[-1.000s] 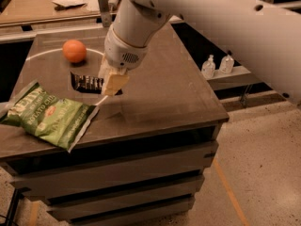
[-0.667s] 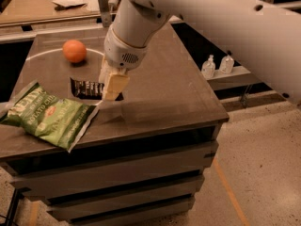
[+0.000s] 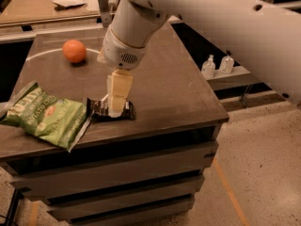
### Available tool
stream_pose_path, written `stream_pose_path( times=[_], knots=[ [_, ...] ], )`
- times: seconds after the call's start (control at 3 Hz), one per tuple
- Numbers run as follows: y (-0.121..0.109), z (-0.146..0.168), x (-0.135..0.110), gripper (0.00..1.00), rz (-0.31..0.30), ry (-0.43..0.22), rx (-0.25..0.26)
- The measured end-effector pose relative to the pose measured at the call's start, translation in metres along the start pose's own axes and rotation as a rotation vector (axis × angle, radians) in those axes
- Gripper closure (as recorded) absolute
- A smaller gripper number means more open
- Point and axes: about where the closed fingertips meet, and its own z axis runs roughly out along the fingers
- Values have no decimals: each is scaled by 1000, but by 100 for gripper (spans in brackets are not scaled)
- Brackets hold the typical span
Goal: Move rxbar chocolate near green jalapeno chip bag
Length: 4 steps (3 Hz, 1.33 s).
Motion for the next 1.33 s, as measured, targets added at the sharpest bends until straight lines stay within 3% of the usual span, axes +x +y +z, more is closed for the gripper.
stream_pose_path(
  times=[0.33, 0.67, 1.0, 1.33],
  knots=[
    [0, 0, 0, 0, 0, 0, 0],
    [5, -18, 25, 0, 34, -34, 41],
    [35, -66, 84, 0, 116, -96, 137],
    [34, -65, 81, 0, 111, -95, 134]
  ],
)
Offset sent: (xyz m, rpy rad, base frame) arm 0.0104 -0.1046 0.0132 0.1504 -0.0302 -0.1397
